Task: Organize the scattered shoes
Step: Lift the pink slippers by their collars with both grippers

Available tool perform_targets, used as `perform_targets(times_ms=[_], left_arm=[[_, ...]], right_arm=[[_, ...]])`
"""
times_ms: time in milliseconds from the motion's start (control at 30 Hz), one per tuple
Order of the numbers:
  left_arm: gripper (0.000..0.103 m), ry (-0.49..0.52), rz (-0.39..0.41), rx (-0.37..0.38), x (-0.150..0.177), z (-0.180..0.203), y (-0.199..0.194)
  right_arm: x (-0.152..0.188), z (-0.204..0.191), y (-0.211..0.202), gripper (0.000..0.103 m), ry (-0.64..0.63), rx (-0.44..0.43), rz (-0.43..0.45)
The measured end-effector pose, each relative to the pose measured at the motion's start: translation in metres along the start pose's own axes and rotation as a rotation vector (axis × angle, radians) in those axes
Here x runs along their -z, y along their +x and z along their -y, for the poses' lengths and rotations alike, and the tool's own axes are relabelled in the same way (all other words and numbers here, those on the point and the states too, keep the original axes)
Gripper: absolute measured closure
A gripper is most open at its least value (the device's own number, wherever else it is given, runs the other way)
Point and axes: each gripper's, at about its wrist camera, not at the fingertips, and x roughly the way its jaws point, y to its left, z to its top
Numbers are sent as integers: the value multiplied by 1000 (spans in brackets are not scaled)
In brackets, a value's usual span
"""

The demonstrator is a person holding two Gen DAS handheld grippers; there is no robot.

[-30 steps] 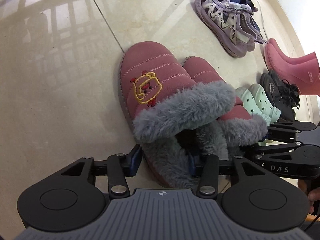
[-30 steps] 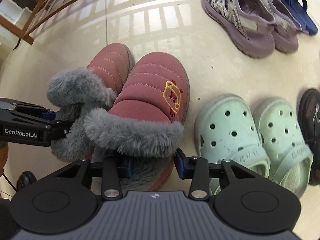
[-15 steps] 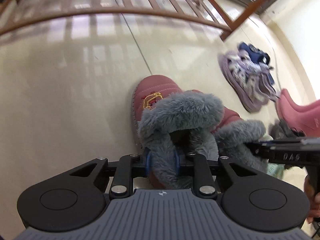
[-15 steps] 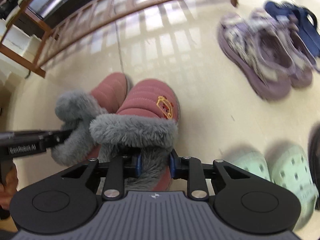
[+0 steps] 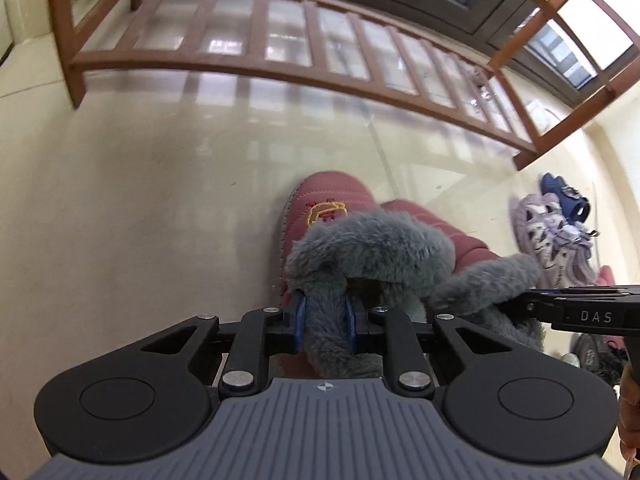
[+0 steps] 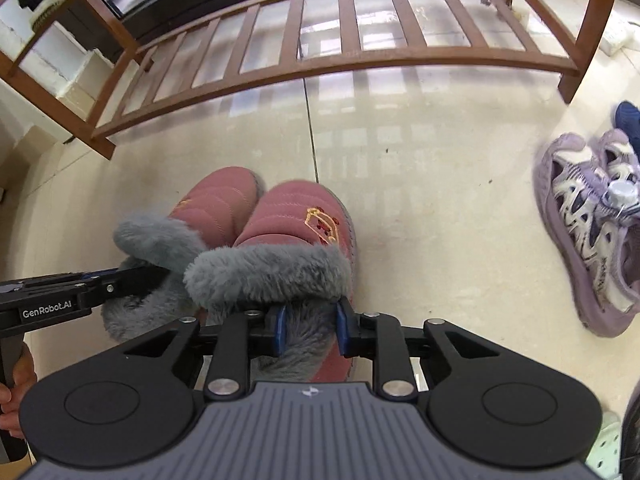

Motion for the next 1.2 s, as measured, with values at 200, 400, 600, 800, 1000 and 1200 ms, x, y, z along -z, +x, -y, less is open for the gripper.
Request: perform_targets(times_ms=[200, 400, 600, 800, 1000, 1200], left_arm=[[76, 49, 32, -19, 8, 7, -1], [38, 76, 82, -46, 16, 18, -18], [32, 95, 74, -40, 27, 23, -26], [32, 117, 53, -34, 36, 28, -29], [32, 151, 20, -57, 42, 32, -17], [32, 179, -3, -95, 48, 32, 10]], right_arm=[[11, -8, 1, 67, -69, 42, 29], [21, -16, -17, 28, -155, 81, 67], [39, -25, -38, 15, -227, 54, 115], [48, -38, -27, 14, -282, 60, 89], [50, -41, -9, 14, -293, 82, 74], [51, -42, 9, 14, -303, 104, 61]])
